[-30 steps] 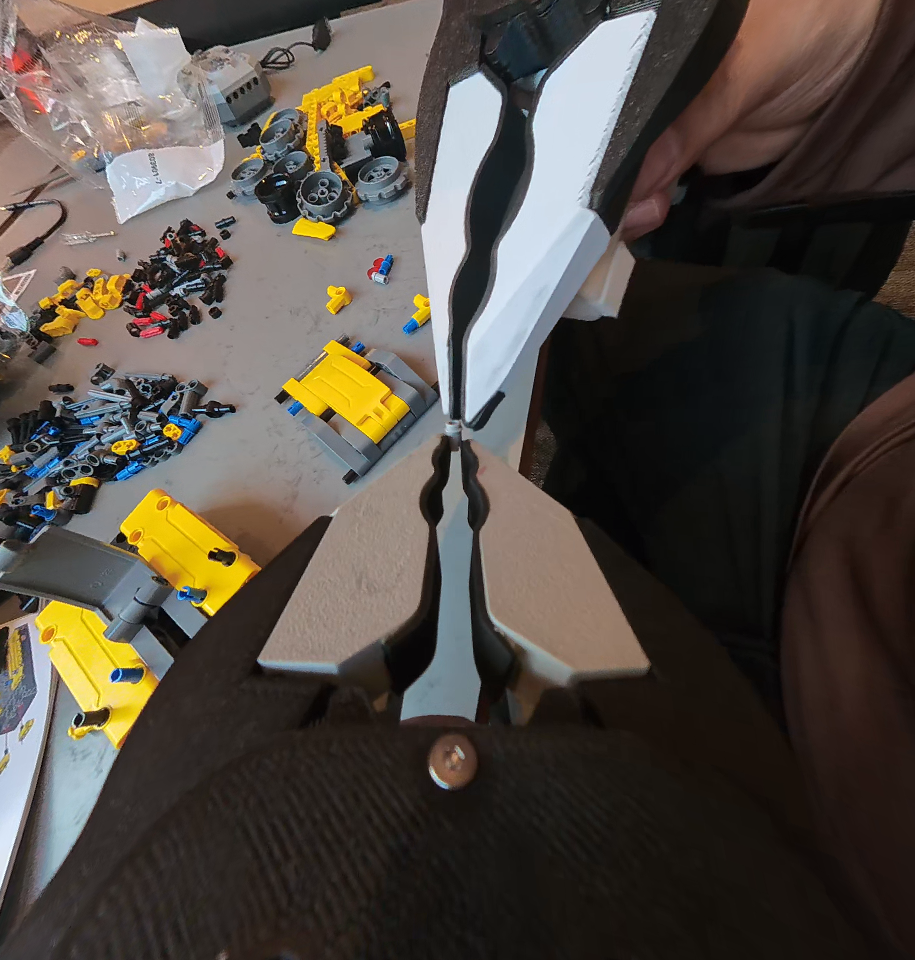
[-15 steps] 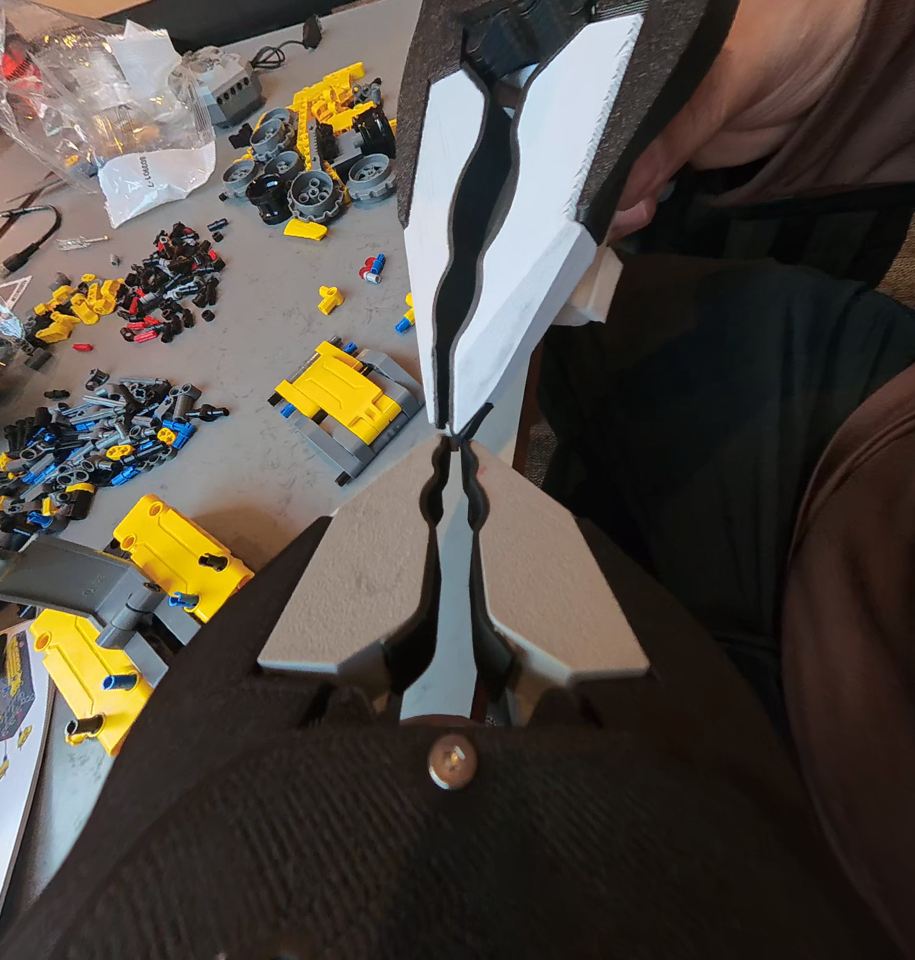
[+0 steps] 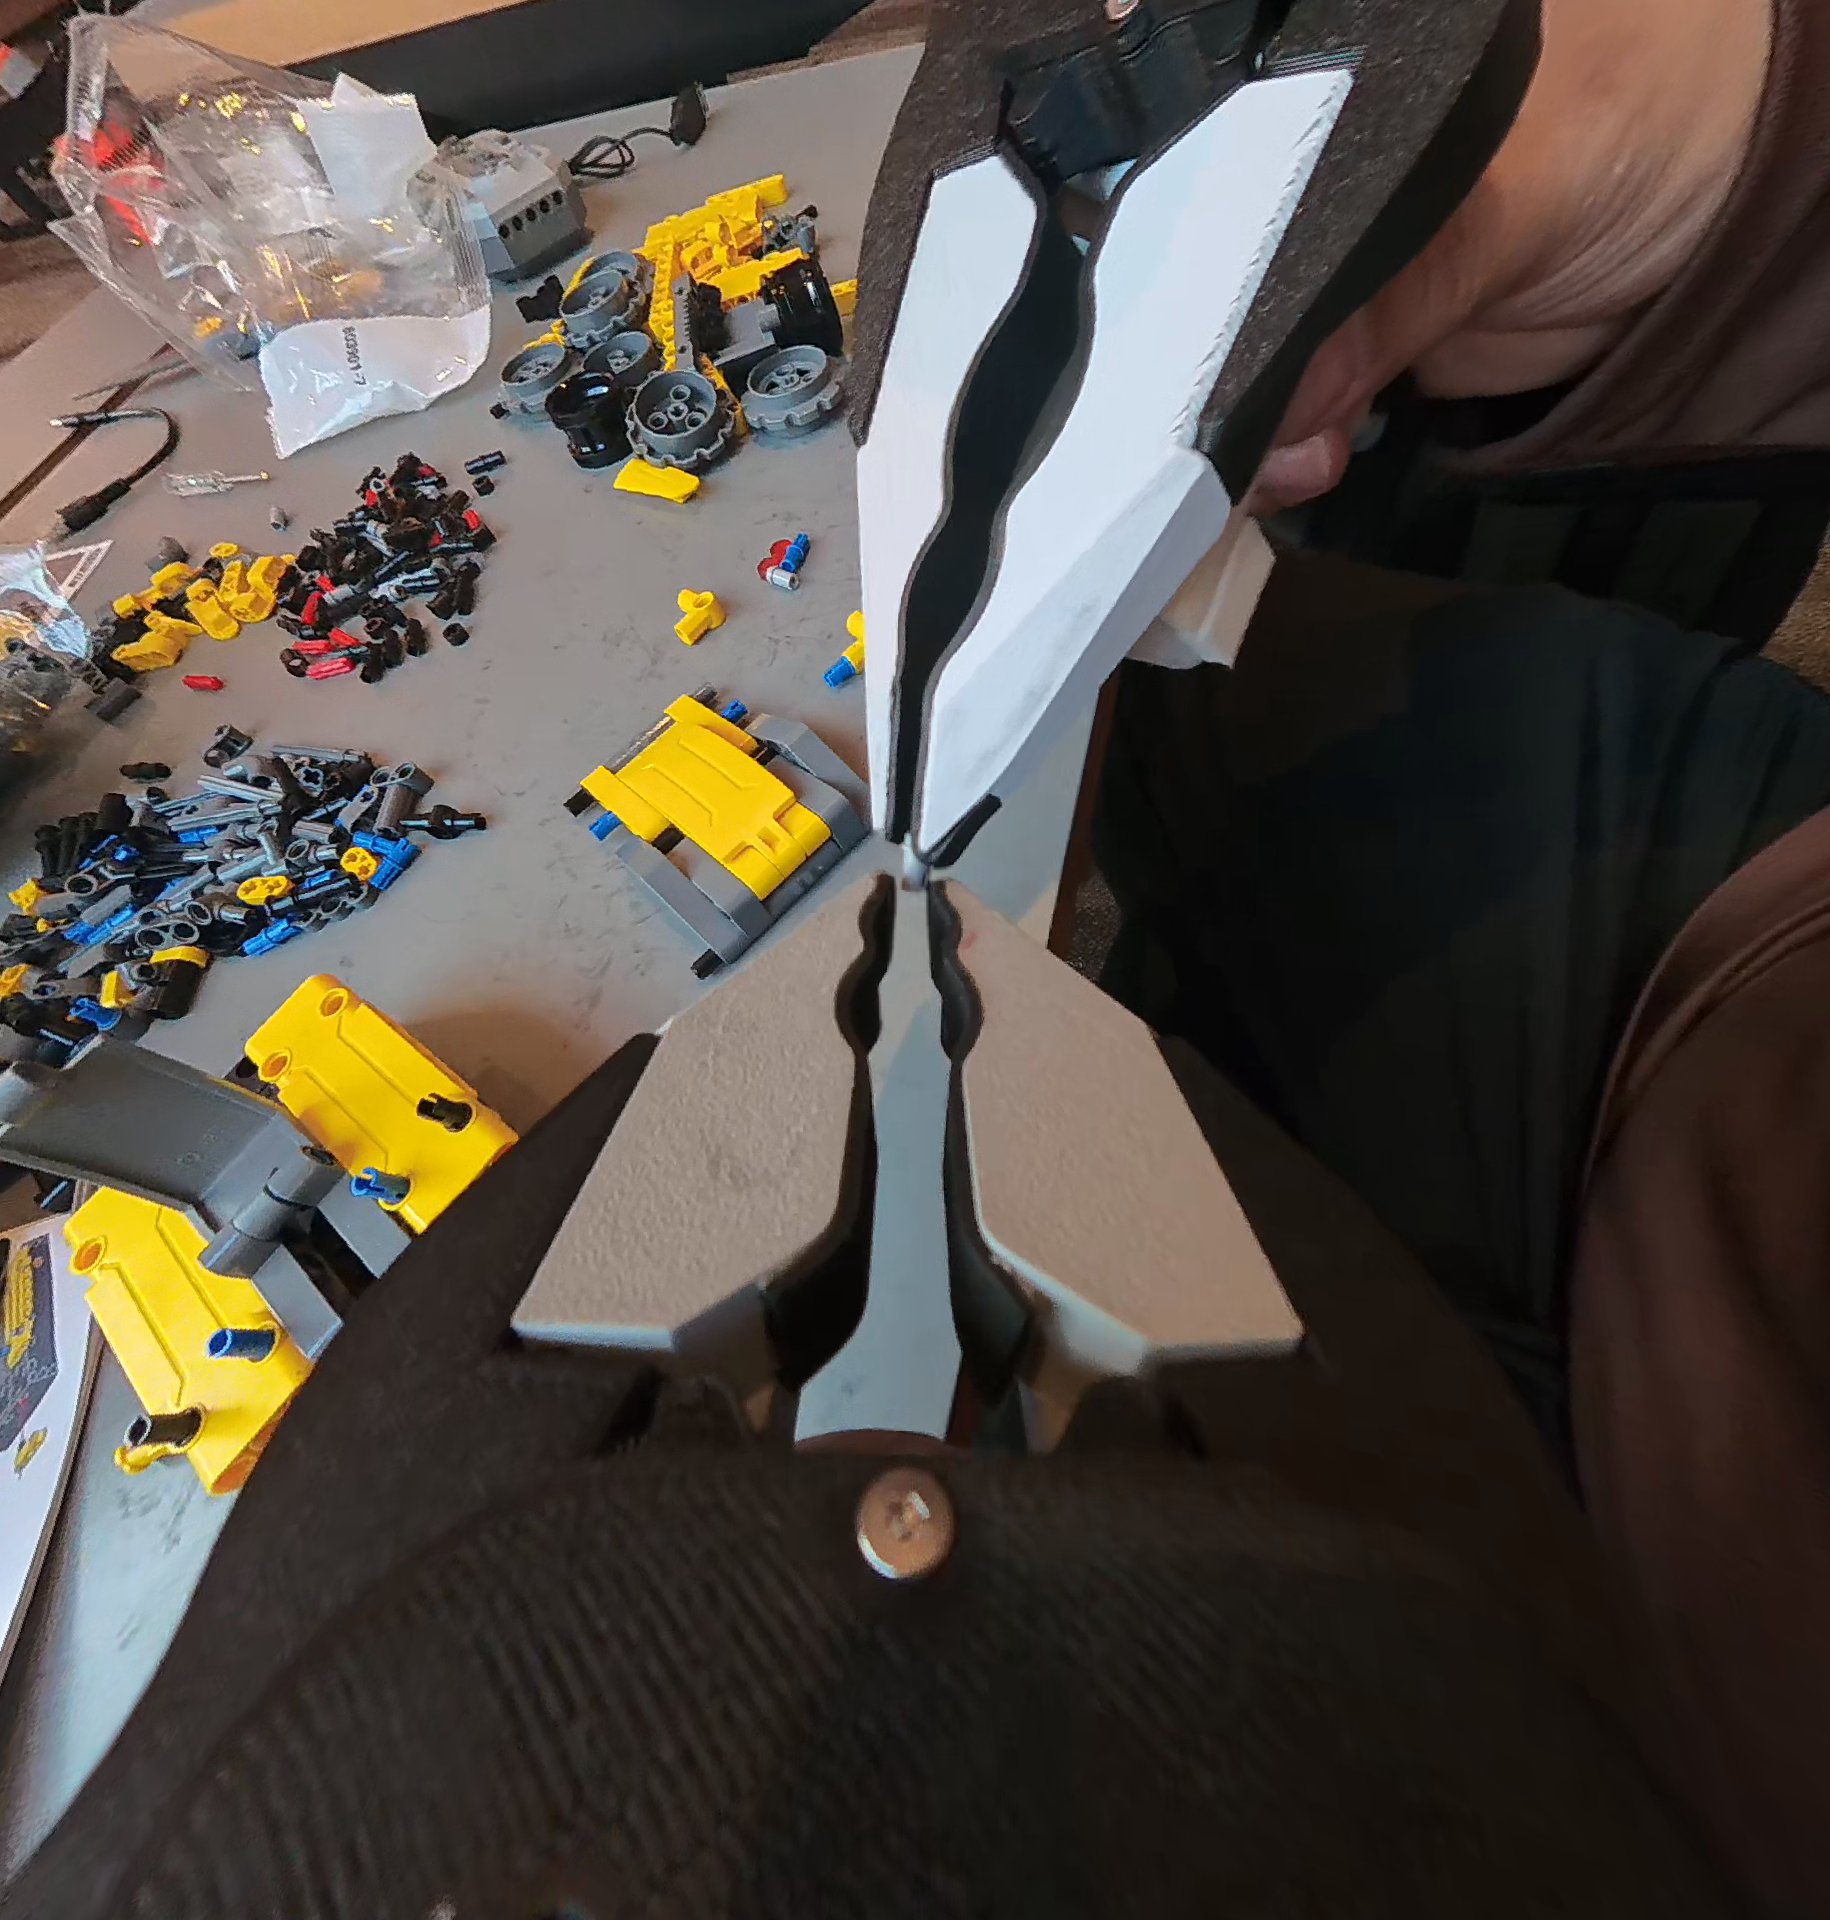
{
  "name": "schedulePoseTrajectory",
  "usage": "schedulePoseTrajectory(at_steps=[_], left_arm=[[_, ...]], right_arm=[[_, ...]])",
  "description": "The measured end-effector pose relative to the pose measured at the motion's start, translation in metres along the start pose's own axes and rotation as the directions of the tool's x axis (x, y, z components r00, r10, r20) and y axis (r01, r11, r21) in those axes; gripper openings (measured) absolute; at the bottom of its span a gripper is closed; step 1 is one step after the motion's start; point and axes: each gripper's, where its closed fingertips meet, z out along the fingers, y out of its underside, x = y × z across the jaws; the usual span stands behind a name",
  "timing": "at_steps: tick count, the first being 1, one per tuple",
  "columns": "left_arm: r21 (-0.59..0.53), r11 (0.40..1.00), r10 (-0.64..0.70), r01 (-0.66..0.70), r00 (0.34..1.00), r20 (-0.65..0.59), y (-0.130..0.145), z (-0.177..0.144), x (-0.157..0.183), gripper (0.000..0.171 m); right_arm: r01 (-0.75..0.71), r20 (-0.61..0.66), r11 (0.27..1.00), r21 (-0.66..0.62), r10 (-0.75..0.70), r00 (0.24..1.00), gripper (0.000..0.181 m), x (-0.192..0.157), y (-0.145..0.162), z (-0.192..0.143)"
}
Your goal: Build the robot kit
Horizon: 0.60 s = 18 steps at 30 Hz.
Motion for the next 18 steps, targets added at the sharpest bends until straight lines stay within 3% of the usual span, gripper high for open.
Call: schedulePoseTrajectory(at_steps=[4,12,18], left_arm=[[0.0,1.0,-0.018,0.018,1.0,0.025,0.001,-0.002,-0.007,0.01],[-0.022,0.999,-0.041,0.042,0.999,0.017,0.005,0.002,-0.006,0.011],[-0.039,0.999,-0.037,0.038,0.999,0.016,0.008,0.005,-0.004,0.011]], right_arm=[[-0.021,-0.047,0.999,0.036,0.022,0.999,0.004,0.014,-0.008,-0.015],[-0.117,-0.26,0.987,0.111,0.143,0.955,0.003,0.079,-0.004,-0.09],[-0.195,-0.274,0.98,0.05,0.201,0.941,0.004,0.098,0.025,-0.089]])
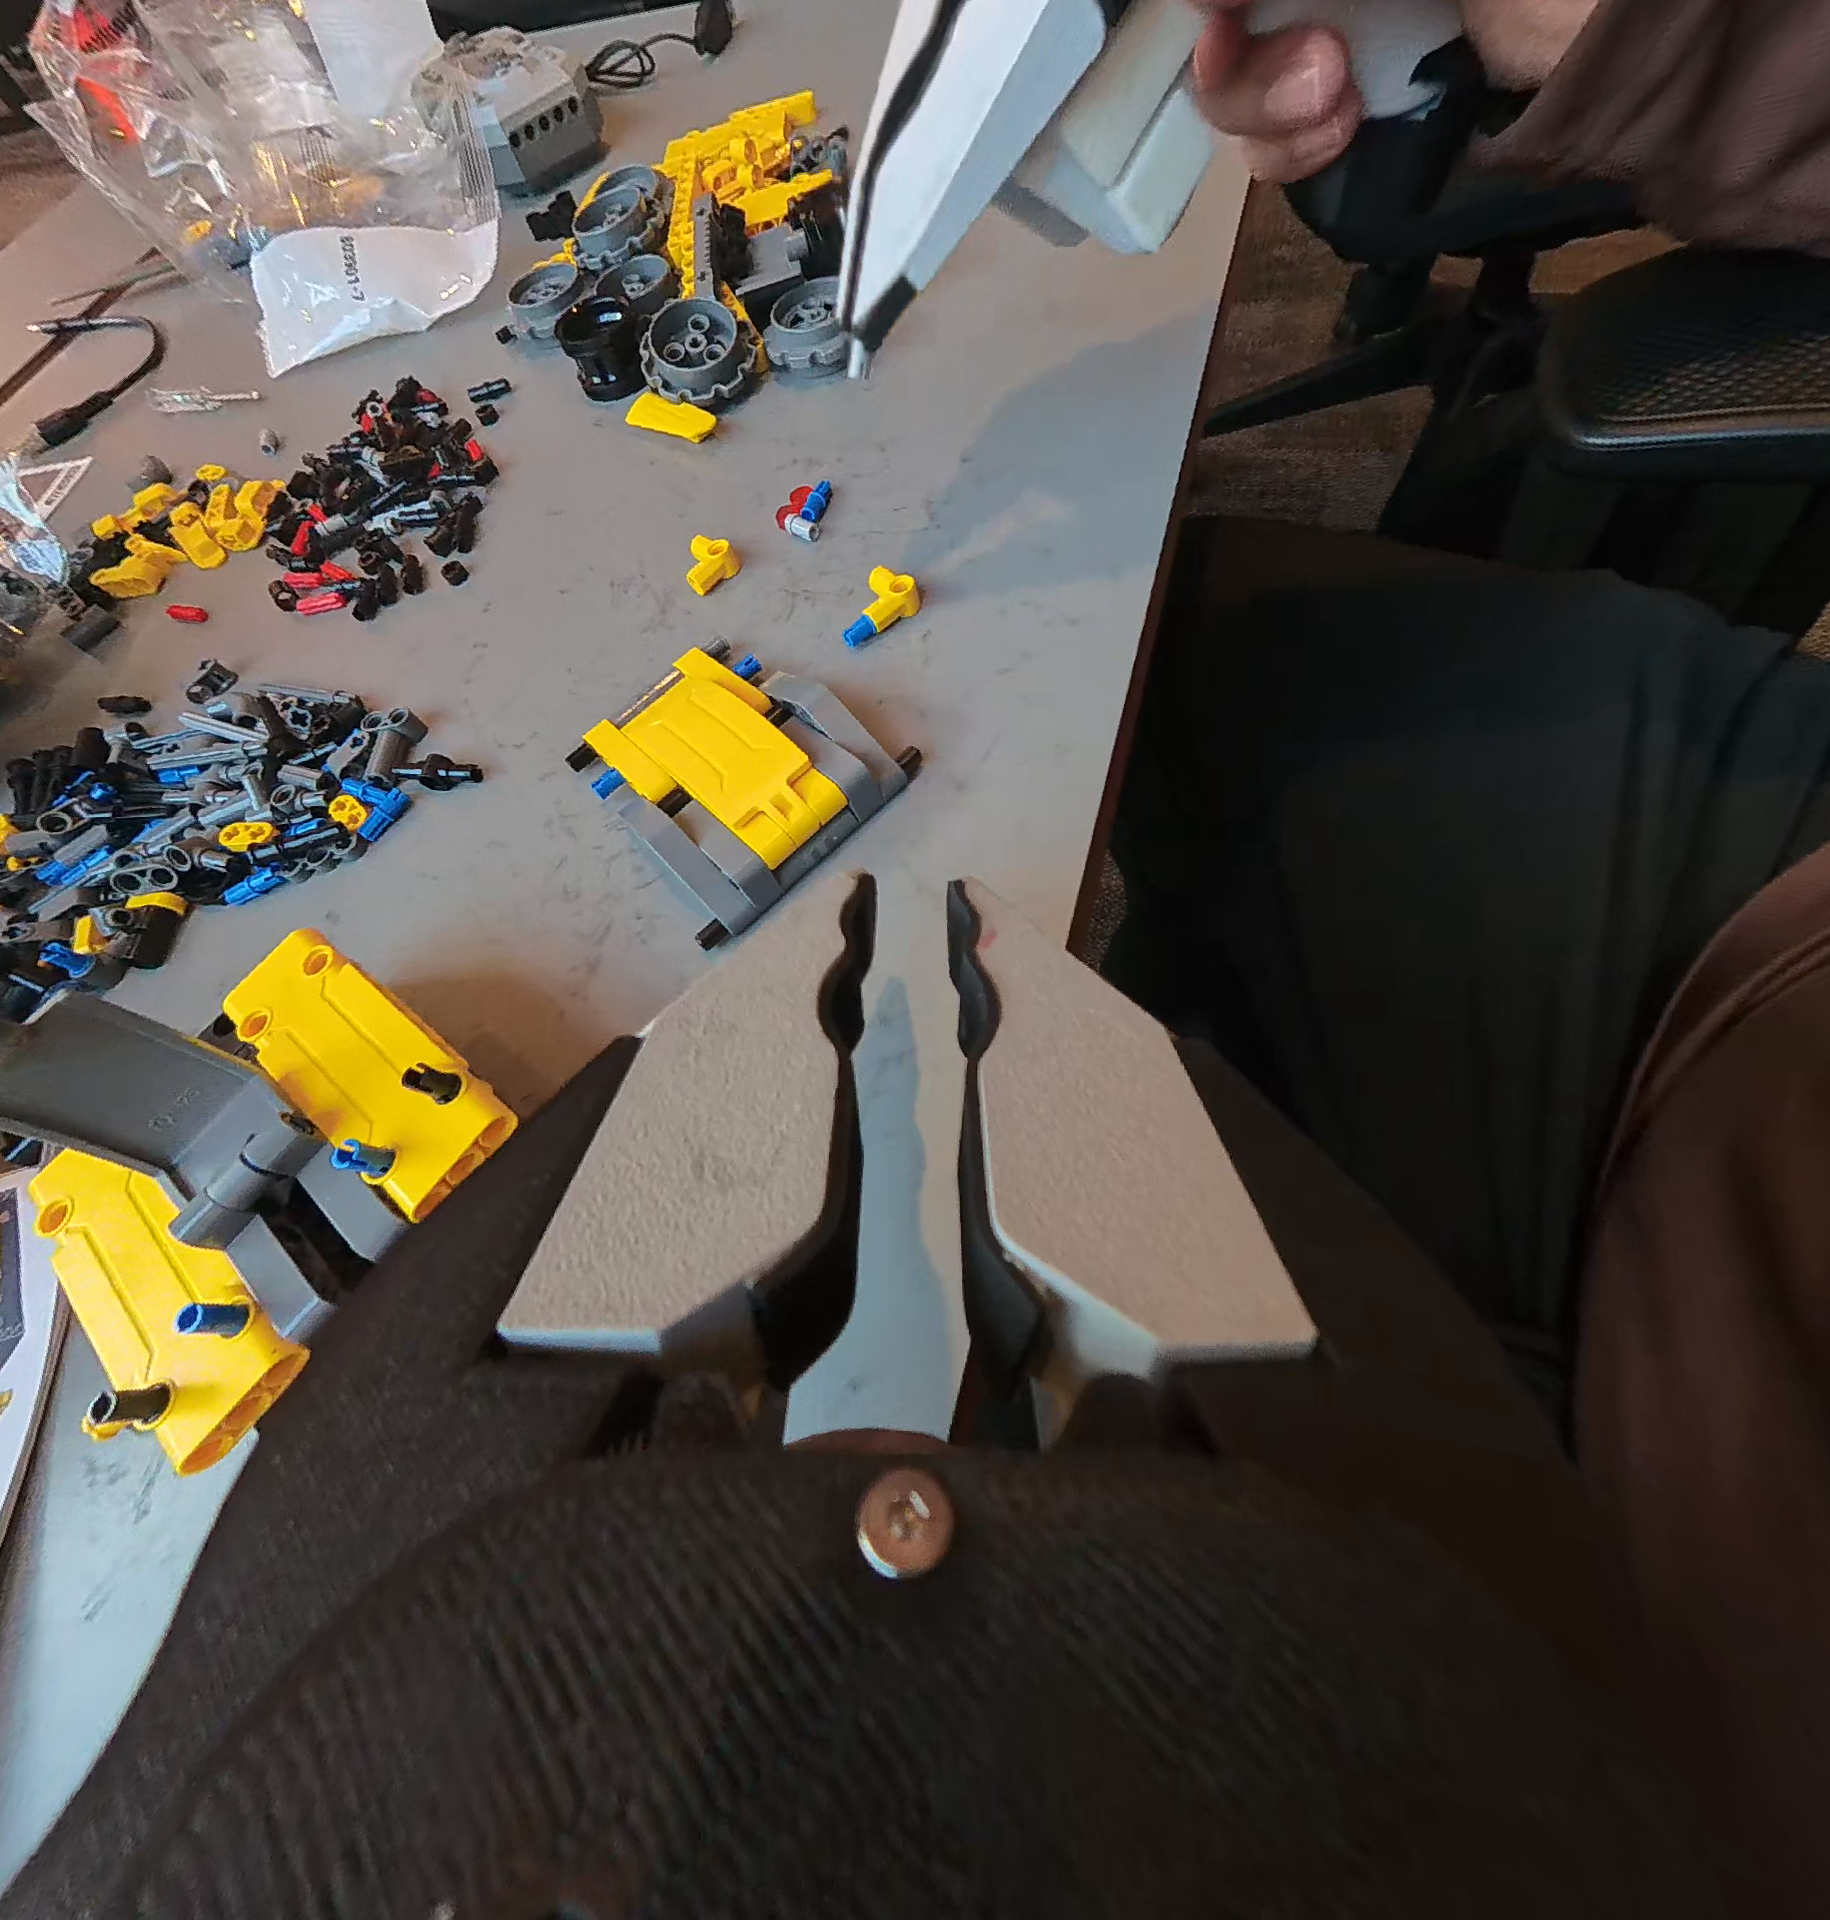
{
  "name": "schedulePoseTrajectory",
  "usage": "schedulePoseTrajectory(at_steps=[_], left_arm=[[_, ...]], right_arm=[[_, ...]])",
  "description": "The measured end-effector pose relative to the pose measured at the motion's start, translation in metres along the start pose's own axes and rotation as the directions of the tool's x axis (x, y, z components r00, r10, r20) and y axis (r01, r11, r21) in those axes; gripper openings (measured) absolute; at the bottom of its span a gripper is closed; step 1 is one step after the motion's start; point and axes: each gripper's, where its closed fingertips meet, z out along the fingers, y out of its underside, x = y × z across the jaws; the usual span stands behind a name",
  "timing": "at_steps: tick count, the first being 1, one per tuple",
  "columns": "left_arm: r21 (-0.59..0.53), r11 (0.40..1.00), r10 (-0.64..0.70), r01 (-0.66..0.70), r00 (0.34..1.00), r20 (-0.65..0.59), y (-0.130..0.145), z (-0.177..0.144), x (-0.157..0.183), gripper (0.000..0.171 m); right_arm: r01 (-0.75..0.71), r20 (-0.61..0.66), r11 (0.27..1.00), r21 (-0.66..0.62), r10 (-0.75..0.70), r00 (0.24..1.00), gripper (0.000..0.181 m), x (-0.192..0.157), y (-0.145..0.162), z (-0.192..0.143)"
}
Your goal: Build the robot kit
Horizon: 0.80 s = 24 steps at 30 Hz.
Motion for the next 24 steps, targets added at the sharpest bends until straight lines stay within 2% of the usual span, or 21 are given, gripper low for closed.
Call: schedulePoseTrajectory(at_steps=[12,24], left_arm=[[-0.009,1.0,0.01,-0.01,1.0,0.007,0.003,0.001,0.001,0.011],[-0.036,0.999,0.011,-0.011,1.0,0.013,0.008,0.004,0.001,0.011]], right_arm=[[0.0,-0.01,0.998,-0.064,0.0,1.0,0.004,0.009,0.013,0.02],[-0.014,-0.02,0.999,-0.051,0.013,1.0,0.004,0.014,0.014,0.013]])
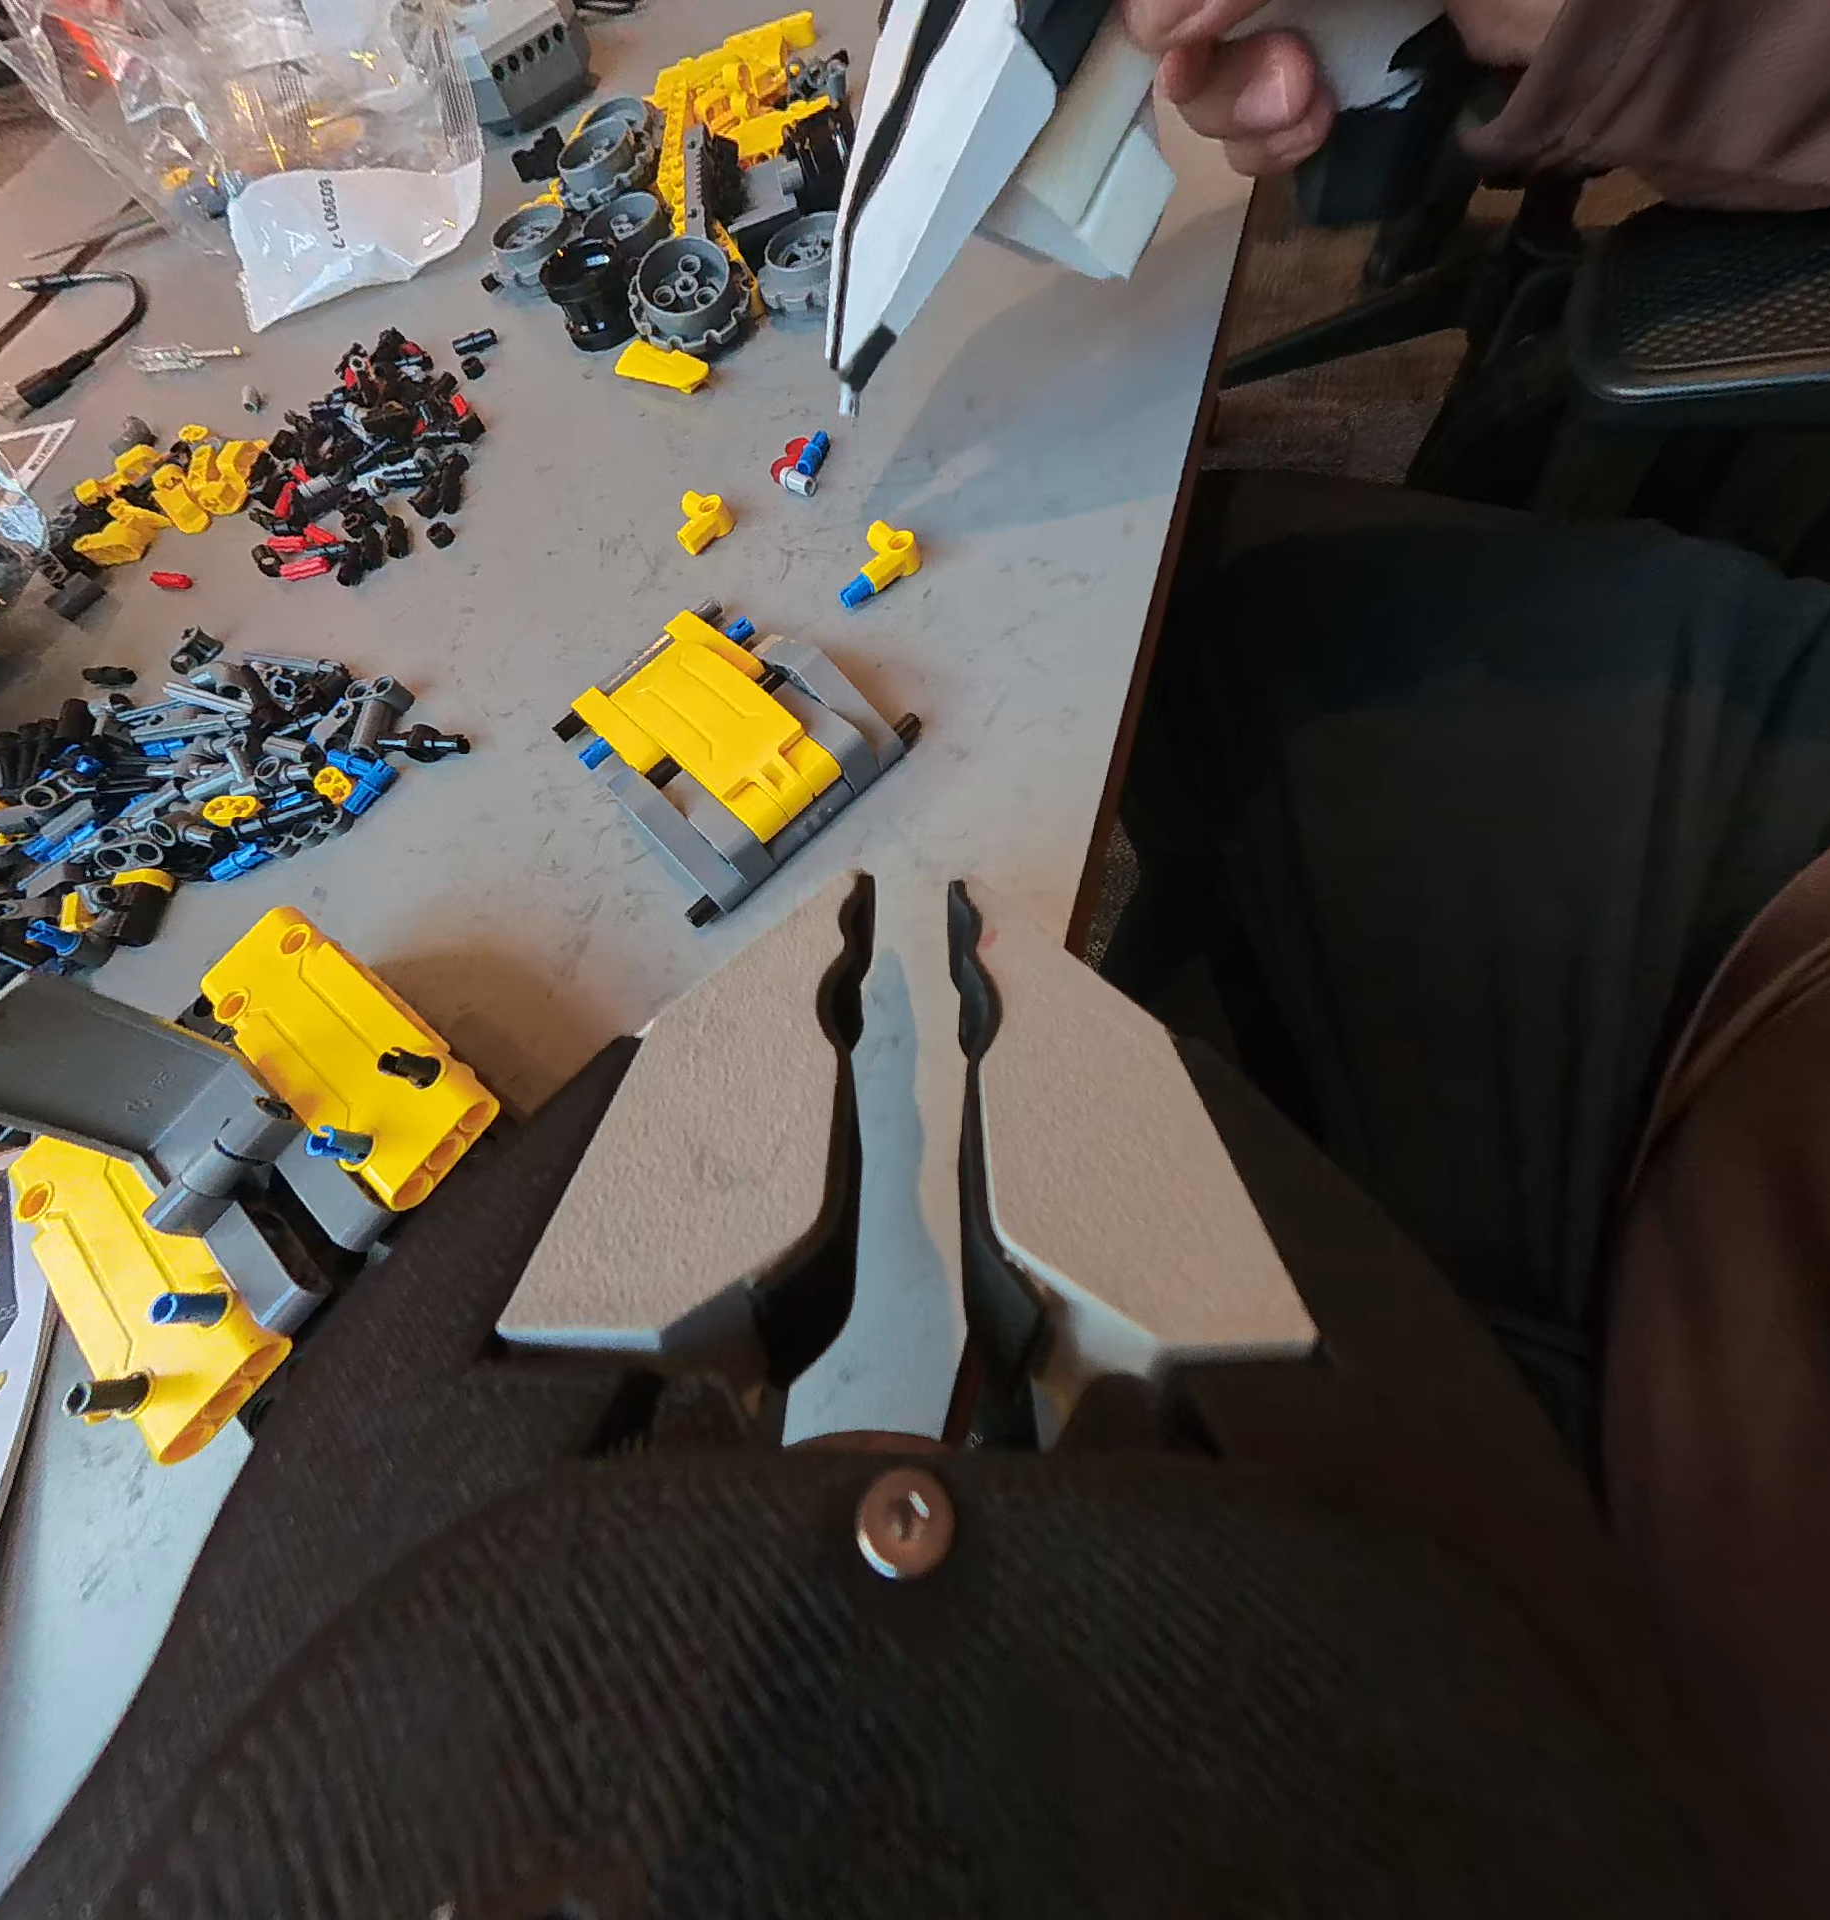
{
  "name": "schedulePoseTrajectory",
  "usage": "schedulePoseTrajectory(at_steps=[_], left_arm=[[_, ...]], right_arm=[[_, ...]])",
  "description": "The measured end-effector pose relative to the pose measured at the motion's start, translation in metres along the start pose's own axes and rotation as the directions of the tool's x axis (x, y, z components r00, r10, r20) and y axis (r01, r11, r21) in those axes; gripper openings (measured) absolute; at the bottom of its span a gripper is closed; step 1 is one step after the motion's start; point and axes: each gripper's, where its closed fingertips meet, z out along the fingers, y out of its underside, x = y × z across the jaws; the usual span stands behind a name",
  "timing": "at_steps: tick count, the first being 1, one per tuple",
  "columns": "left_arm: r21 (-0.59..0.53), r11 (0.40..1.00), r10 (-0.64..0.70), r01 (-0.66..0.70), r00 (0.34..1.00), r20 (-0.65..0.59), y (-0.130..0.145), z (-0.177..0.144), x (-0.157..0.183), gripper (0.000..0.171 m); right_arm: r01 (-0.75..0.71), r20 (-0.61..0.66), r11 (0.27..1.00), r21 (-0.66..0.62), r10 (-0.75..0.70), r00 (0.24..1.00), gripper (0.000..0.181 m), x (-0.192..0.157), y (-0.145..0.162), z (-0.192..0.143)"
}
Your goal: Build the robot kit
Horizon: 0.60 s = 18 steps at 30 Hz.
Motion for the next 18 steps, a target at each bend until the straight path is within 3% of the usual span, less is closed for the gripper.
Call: schedulePoseTrajectory(at_steps=[18], left_arm=[[-0.023,1.0,-0.001,0.001,1.0,0.005,0.0037,0.0033,0.0,0.011]], right_arm=[[-0.008,0.03,1.0,0.013,0.007,1.0,0.004,-0.0025,-0.0004,-0.0024]])
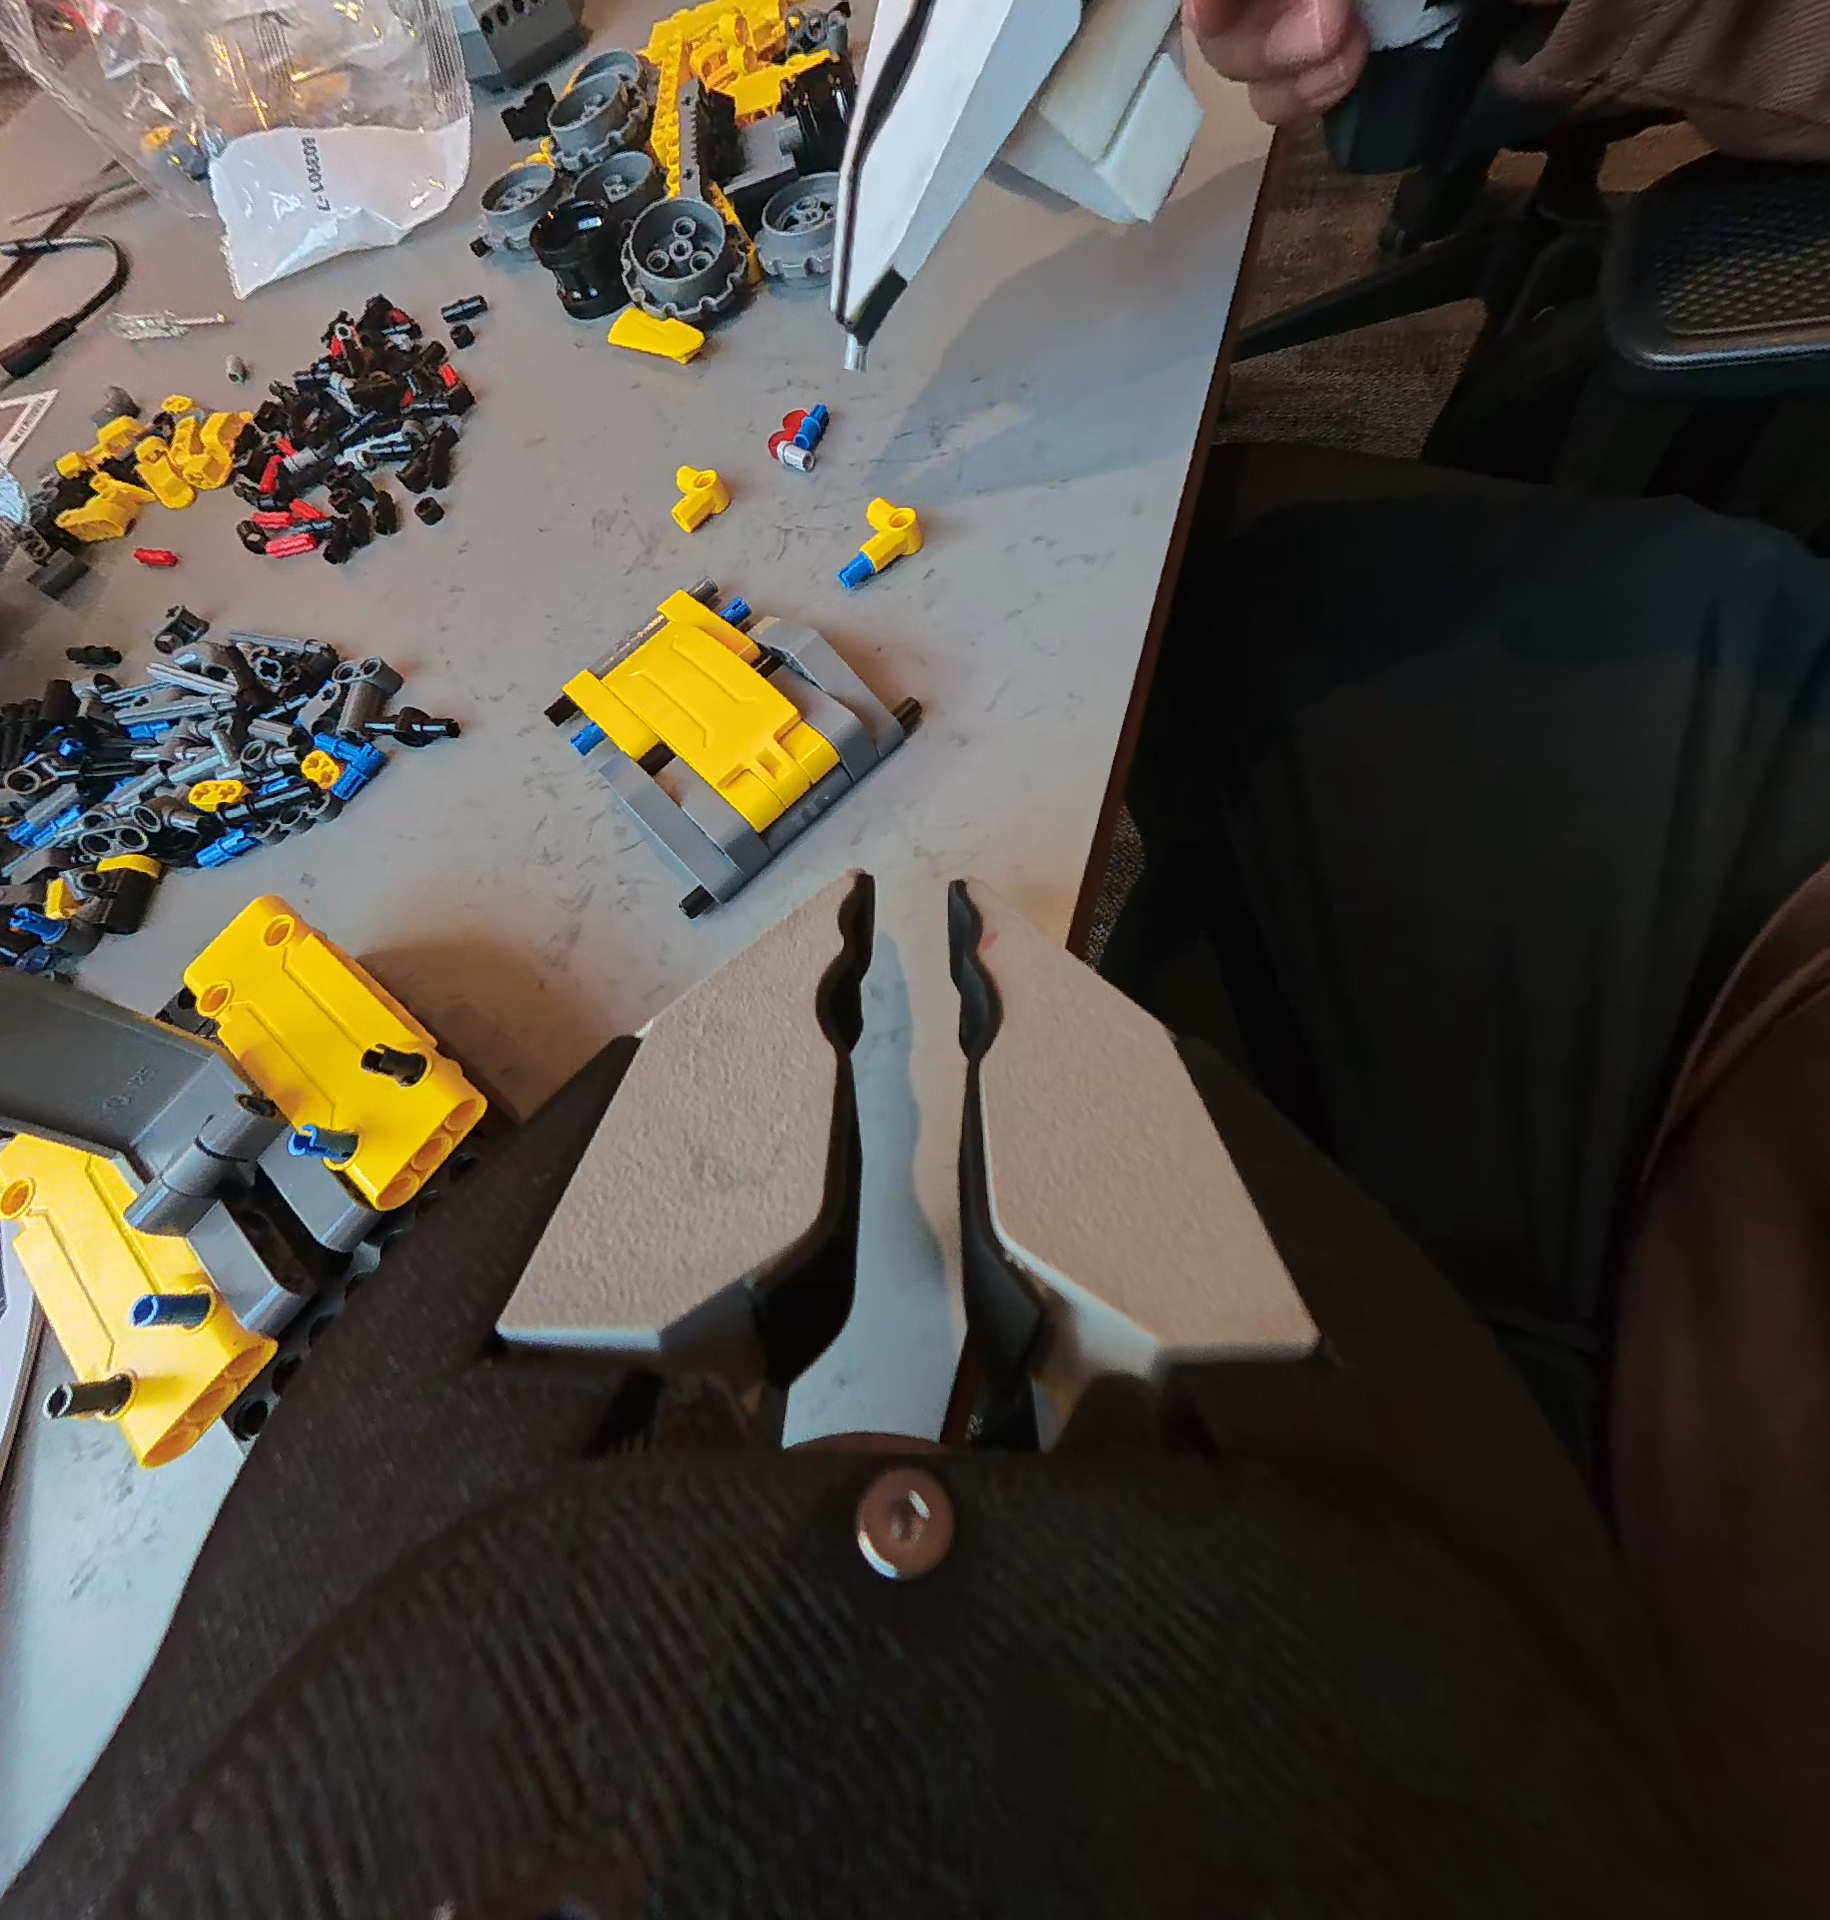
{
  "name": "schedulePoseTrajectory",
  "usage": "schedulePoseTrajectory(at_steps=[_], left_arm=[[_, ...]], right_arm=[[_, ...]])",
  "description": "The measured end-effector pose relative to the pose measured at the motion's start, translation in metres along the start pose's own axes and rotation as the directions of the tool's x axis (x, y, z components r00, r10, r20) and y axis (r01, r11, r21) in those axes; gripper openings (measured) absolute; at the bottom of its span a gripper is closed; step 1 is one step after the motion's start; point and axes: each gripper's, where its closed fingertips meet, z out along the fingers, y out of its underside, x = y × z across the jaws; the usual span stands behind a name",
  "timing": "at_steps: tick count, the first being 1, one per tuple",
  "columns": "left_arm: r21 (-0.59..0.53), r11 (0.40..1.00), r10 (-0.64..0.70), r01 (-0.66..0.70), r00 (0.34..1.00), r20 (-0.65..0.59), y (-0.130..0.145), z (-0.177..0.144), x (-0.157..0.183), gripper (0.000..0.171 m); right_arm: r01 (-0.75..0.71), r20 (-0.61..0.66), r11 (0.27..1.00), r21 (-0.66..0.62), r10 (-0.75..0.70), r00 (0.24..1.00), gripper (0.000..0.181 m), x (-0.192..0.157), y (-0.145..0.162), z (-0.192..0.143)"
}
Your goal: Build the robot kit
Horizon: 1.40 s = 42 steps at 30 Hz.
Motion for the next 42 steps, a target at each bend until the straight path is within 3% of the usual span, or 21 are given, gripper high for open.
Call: schedulePoseTrajectory(at_steps=[21,32,36,39,42], left_arm=[[-0.004,0.999,0.036,-0.036,0.999,0.018,0.001,0.001,0.002,0.011],[0.018,1.0,0.025,-0.025,1.0,-0.005,-0.002,-0.002,0.004,0.012],[0.053,0.998,-0.041,0.044,0.997,-0.065,-0.025,-0.005,-0.008,0.012],[0.057,0.998,0.025,-0.023,0.999,-0.047,-0.055,0.0,-0.025,0.013],[0.004,0.992,0.127,-0.127,0.987,-0.103,-0.072,0.019,-0.026,0.017]], right_arm=[[0.118,0.05,0.992,0.051,-0.121,0.991,0.003,-0.027,-0.017,0.006],[0.135,0.039,0.989,0.062,-0.138,0.99,0.003,-0.02,-0.021,-0.005],[0.175,0.056,0.984,0.013,-0.176,0.983,0.004,-0.02,-0.012,-0.003],[0.168,0.086,0.985,-0.04,-0.164,0.983,0.004,-0.019,-0.001,0.005],[0.118,0.074,0.99,-0.078,-0.112,0.991,0.003,-0.01,0.009,0.009]])
